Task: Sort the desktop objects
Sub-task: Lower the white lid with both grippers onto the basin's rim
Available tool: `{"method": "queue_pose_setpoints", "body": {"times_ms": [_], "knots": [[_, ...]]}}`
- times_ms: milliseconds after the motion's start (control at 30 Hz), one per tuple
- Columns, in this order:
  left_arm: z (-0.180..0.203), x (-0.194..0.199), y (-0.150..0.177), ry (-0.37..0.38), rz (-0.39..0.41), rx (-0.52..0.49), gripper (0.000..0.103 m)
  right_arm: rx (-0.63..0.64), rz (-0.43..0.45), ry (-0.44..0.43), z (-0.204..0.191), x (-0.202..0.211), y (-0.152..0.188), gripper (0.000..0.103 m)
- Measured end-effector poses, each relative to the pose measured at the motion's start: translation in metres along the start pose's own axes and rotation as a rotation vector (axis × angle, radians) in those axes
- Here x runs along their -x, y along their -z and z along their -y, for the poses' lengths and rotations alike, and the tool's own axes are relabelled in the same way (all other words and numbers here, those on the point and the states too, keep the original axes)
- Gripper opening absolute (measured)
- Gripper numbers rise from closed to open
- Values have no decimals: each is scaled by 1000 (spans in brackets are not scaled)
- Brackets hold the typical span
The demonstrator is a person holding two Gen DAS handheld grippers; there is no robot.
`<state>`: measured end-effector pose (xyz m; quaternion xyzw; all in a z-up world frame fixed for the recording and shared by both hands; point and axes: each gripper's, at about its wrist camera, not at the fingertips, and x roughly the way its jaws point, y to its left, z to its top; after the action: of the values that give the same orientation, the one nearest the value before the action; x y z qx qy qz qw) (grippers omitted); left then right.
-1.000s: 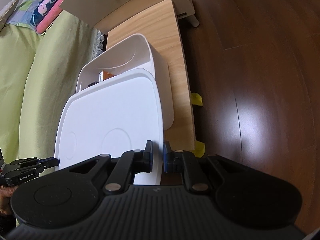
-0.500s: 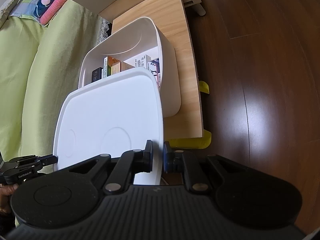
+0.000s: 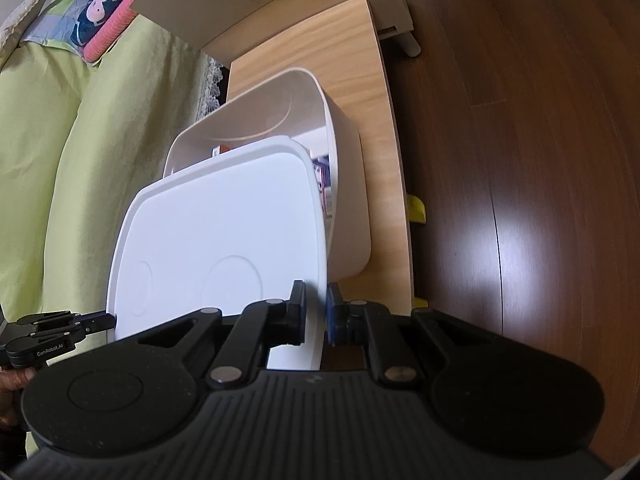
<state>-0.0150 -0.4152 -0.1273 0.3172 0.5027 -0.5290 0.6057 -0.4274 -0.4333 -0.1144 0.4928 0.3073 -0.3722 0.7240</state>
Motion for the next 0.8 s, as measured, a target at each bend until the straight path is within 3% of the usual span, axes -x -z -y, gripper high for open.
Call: {"method": "queue_pose_setpoints", "body": {"times_ms": [800], "knots": [[-39, -65, -61, 10, -35, 14, 8, 27, 47, 73, -16, -51, -76, 10]]}}
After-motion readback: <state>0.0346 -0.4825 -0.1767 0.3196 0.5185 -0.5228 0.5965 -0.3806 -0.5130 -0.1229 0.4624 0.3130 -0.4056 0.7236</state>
